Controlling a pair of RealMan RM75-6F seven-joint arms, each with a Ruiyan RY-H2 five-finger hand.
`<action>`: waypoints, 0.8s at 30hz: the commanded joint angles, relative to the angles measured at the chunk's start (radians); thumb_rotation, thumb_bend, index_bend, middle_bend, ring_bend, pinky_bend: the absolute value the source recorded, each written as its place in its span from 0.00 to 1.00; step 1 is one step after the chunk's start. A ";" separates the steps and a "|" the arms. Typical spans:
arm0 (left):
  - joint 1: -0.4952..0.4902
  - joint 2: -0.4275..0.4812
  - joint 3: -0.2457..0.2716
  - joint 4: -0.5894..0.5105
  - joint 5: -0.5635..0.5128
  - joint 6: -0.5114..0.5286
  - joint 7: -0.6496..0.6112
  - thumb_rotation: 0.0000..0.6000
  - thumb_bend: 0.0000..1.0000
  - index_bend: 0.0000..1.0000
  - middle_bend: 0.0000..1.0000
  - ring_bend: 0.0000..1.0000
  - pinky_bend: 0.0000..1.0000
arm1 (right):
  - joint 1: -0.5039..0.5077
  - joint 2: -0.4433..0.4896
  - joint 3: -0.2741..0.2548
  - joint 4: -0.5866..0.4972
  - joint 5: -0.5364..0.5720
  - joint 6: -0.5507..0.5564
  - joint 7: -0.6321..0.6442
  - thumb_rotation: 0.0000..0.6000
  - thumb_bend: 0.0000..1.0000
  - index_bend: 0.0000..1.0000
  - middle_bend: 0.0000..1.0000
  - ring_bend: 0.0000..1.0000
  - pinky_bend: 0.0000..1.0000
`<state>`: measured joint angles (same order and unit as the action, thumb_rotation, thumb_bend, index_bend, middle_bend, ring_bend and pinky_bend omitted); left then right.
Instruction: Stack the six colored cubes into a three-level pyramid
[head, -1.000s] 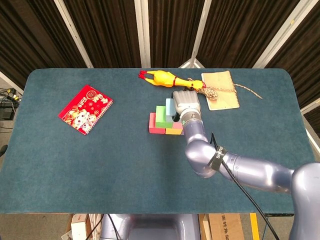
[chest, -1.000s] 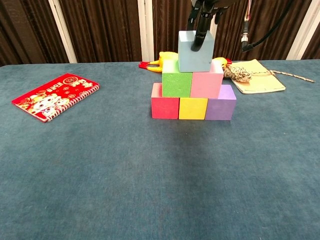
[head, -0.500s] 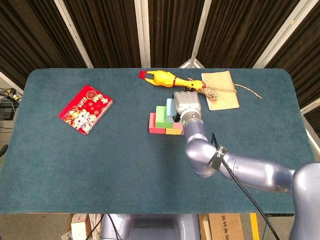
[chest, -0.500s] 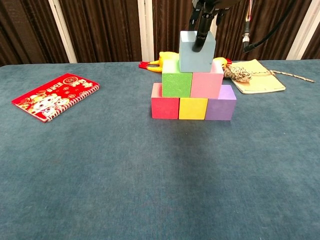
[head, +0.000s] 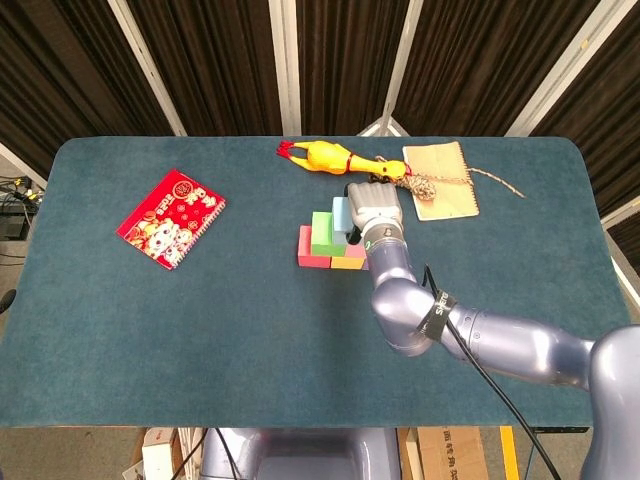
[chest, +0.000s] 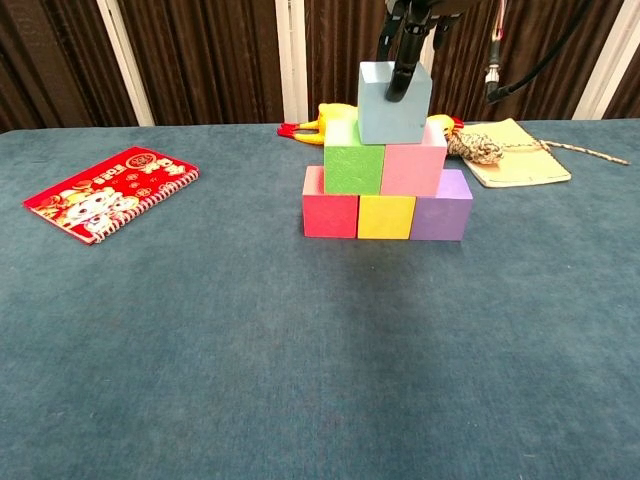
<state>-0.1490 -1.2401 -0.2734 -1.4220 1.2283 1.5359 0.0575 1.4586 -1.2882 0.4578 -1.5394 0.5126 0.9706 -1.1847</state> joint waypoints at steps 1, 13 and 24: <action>0.000 0.000 0.000 0.000 -0.001 0.000 0.003 1.00 0.18 0.19 0.01 0.00 0.03 | 0.000 0.000 0.001 -0.001 0.005 0.002 -0.006 1.00 0.33 0.21 0.25 0.03 0.00; 0.000 -0.001 -0.003 0.001 -0.005 0.000 0.004 1.00 0.18 0.19 0.01 0.00 0.03 | 0.001 0.008 0.025 -0.017 0.041 0.009 -0.039 1.00 0.33 0.16 0.19 0.00 0.00; 0.000 -0.004 -0.006 0.001 -0.013 0.001 0.008 1.00 0.18 0.19 0.01 0.00 0.03 | -0.006 0.030 0.045 -0.056 0.047 0.038 -0.040 1.00 0.33 0.15 0.16 0.00 0.00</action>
<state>-0.1487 -1.2437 -0.2799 -1.4207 1.2149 1.5368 0.0654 1.4537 -1.2601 0.5014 -1.5936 0.5587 1.0072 -1.2245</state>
